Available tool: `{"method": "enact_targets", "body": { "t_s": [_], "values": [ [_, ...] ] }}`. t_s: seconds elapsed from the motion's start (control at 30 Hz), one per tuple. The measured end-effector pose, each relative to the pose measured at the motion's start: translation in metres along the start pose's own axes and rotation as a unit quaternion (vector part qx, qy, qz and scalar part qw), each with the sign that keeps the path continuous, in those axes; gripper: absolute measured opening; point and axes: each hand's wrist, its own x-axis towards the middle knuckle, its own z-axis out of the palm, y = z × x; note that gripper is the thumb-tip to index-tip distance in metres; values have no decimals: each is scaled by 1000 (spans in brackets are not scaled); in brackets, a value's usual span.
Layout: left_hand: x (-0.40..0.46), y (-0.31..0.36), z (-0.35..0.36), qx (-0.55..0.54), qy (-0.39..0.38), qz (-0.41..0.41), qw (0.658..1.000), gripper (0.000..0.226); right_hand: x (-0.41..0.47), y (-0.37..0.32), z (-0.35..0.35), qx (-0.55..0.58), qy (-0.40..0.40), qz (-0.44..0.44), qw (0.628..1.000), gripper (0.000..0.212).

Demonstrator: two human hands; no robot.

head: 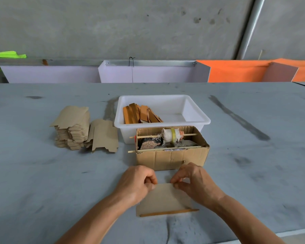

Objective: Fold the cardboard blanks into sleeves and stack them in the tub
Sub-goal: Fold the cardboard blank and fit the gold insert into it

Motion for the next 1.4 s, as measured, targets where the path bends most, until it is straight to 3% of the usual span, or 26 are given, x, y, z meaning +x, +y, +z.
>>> {"method": "enact_targets", "body": {
  "t_s": [0.23,0.4,0.53,0.67,0.8,0.93,1.03,1.3,1.4],
  "values": [
    [-1,1,1,-3,4,32,999,10,-3,3,-2,2,8,-45,999,18],
    [-7,1,4,84,38,126,988,14,-5,0,0,-136,68,-189,970,25],
    [-17,13,0,204,51,219,953,12,-9,-2,1,-235,59,-230,943,24],
    [-28,27,1,315,30,235,919,13,-16,-4,3,-267,59,-227,935,19],
    [-36,30,8,309,64,187,930,37,-19,-5,2,-272,59,-209,938,29],
    [-39,33,11,341,77,176,920,39,-20,-8,2,-271,56,-186,943,33],
    [-39,30,11,332,86,180,922,44,-22,-9,4,-270,61,-176,945,29],
    [-44,20,14,274,96,211,933,26,-24,-4,8,-254,73,-167,950,30],
    [-46,16,12,254,113,221,935,31,-26,2,7,-235,83,-157,956,33]
  ]
}}
